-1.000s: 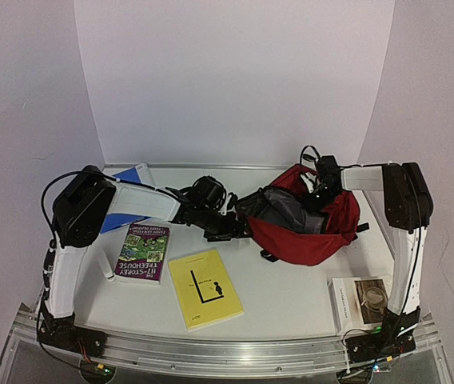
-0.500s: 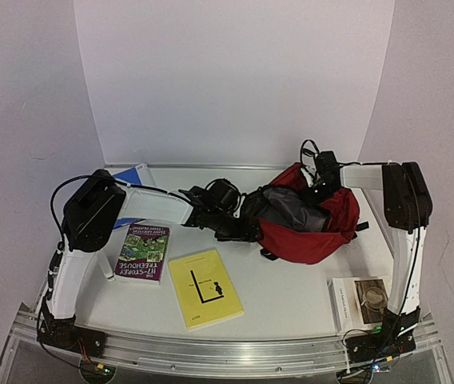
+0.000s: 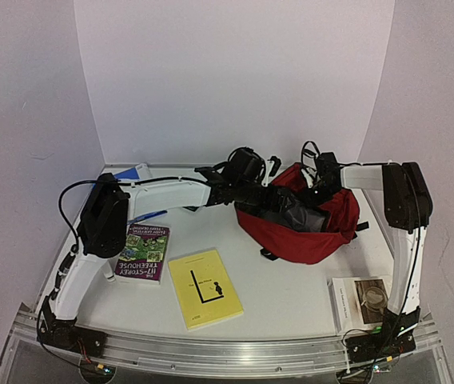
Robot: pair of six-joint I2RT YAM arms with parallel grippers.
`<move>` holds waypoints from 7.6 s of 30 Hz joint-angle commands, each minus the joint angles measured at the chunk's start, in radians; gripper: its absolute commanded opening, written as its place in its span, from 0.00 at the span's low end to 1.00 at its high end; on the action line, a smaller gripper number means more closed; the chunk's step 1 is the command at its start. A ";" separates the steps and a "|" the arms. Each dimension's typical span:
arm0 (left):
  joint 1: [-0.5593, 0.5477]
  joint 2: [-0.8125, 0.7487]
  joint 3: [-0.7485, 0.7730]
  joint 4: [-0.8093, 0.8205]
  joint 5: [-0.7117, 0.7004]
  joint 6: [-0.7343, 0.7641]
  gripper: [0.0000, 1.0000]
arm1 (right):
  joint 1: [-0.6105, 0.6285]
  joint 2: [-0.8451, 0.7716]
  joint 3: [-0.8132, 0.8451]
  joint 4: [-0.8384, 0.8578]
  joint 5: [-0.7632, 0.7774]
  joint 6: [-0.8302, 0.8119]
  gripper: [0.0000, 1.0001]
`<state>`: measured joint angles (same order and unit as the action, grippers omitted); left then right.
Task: Pack the student bag
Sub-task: Unzip the student bag at the center of the board, then adjust the student bag at the center of the board, then pick up the files from the center of the board, then place the stationery in the student bag.
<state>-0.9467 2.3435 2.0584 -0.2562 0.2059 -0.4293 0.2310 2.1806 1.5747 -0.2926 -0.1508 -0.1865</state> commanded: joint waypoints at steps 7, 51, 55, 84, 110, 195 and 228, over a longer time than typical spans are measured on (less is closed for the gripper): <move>-0.012 0.296 0.350 -0.295 0.042 0.090 0.86 | -0.001 -0.067 0.002 -0.012 0.002 0.012 0.00; 0.097 -0.164 -0.398 -0.310 -0.057 0.142 0.67 | -0.031 0.034 0.187 0.003 0.171 -0.131 0.45; 0.118 -0.289 -0.450 -0.242 -0.063 0.085 0.80 | -0.031 -0.048 0.176 -0.034 0.084 -0.085 0.65; 0.378 -0.694 -0.864 -0.179 -0.224 -0.158 0.93 | 0.276 -0.261 -0.070 -0.086 -0.298 0.029 0.92; 0.448 -0.404 -0.651 -0.360 -0.662 0.499 0.94 | 0.003 -0.154 -0.144 -0.123 -0.043 -0.176 0.86; 0.317 -0.466 -0.531 0.410 -1.175 1.325 0.00 | -0.001 -0.370 0.051 -0.358 -0.459 -0.024 0.98; 0.212 -0.851 -0.245 -0.430 0.057 0.615 0.00 | 0.071 -0.503 0.510 -0.862 -0.587 -0.578 0.98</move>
<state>-0.7396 1.5728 1.8174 -0.7272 0.0533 0.2356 0.2437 1.7145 2.0825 -1.0143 -0.6925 -0.6613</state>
